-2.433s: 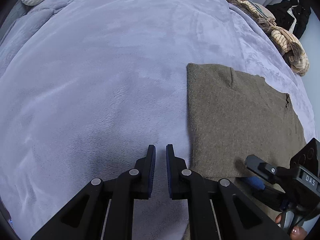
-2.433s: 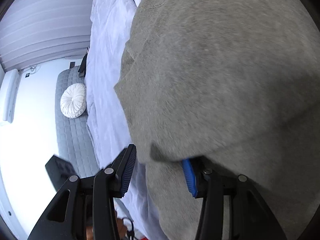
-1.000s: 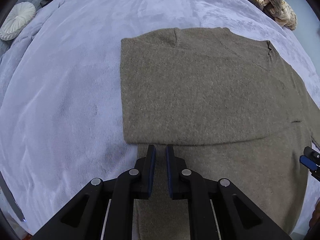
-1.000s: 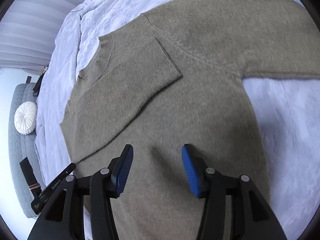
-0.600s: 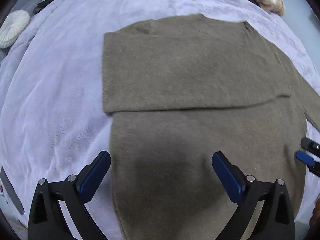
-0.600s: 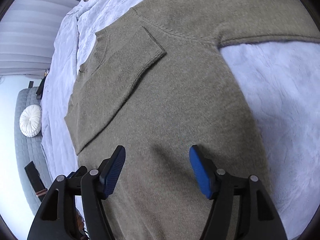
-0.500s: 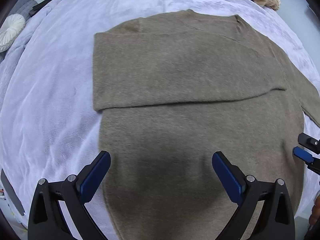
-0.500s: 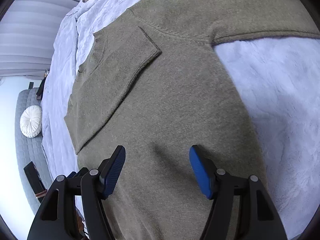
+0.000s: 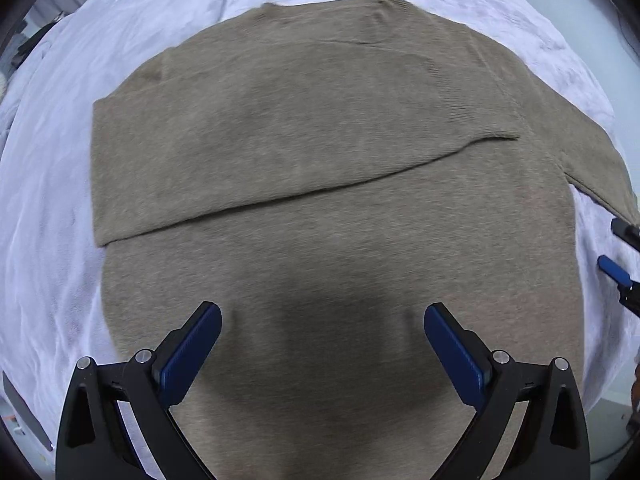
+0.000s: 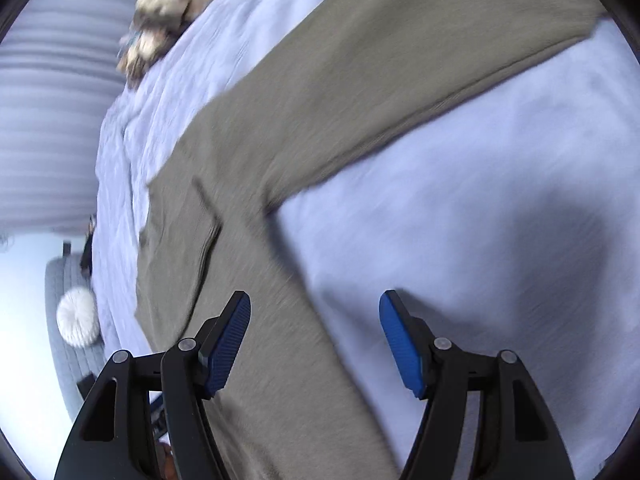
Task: Fold small clothes
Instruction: 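Grasp the other sleeve cuff with the right tool and fold it across the body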
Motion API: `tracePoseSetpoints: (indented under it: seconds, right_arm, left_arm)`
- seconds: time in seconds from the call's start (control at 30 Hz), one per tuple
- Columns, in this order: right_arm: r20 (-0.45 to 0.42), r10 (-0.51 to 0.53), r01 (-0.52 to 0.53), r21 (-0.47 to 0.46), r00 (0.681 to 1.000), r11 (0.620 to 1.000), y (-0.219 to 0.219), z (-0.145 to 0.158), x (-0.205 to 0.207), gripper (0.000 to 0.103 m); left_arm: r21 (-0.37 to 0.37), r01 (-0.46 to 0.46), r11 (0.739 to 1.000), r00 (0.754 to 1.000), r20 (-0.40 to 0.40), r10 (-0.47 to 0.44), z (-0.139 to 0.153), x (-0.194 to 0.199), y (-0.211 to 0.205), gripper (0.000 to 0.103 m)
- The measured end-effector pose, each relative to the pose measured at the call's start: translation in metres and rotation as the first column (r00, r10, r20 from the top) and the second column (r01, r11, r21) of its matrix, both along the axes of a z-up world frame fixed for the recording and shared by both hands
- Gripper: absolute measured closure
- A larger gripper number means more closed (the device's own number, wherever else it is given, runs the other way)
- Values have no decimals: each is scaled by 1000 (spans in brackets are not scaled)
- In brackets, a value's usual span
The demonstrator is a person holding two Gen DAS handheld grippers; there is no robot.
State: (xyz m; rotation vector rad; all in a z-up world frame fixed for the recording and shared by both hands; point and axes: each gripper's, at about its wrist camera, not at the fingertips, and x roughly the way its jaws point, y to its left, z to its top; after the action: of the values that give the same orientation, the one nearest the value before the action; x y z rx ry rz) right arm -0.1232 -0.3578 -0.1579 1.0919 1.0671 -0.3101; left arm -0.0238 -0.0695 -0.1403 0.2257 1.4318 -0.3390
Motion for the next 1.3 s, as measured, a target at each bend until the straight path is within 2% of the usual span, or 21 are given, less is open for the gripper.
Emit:
tracePoseSetpoints:
  seconds: [0.17,0.3,0.37,0.47,0.57,0.73,0.77,0.83,0.87,0.9,0.93,1.03,1.1,1.2,1.3]
  right_arm:
    - [32,-201,202,-17,979,979,-73,3,-36,32]
    - [81,-357,360,-23,930,933,-120,8,-62,32]
    - [95,-411,414,-19,907,910,-138,8,-69,25]
    - [107,-466,469,3,878,883,-159,5,-71,25]
    - [138,-517,514,58,845,856,-168,0,-75,25]
    - [194,-607,574,201,771,793,-183,-15,-82,25]
    - [198,-633,590,238,748,772,-185,-19,-85,27]
    - [210,-669,596,323,712,736,-187,-29,-88,56]
    - [217,-678,583,371,703,723,-188,-35,-87,91]
    - [221,-686,574,406,693,711,-187,-37,-84,96]
    - [241,-690,566,423,683,708,-186,-37,-82,96]
    - [351,-645,476,457,679,751,-180,-23,-67,97]
    - [419,-590,393,468,690,792,-174,-10,-50,97]
    - [521,-457,240,431,721,870,-158,21,-8,97]
    - [587,-300,91,359,752,929,-133,51,39,97]
  left_arm:
    - [-18,46,999,999,16,-46,8,-4,-46,1]
    - [-37,77,996,996,39,-75,13,-2,-88,1]
    - [-46,96,994,995,41,-94,16,-3,-105,1]
    - [-50,125,991,991,47,-123,18,-3,-124,1]
    - [-63,138,988,989,54,-135,23,-4,-141,1]
    - [-90,126,988,990,67,-120,25,11,-155,1]
    - [-88,125,988,990,75,-119,21,16,-159,1]
    - [-90,129,988,989,89,-121,24,8,-138,2]
    - [-93,129,987,988,93,-121,21,19,-133,2]
    - [-97,127,987,988,96,-117,23,17,-128,2]
    - [-100,121,988,989,100,-111,24,19,-124,3]
    - [-101,100,990,991,104,-90,21,27,-114,7]
    - [-97,83,992,991,110,-72,20,33,-104,7]
    - [-91,50,995,991,128,-38,23,42,-88,7]
    - [-86,5,996,989,148,8,25,51,-66,7]
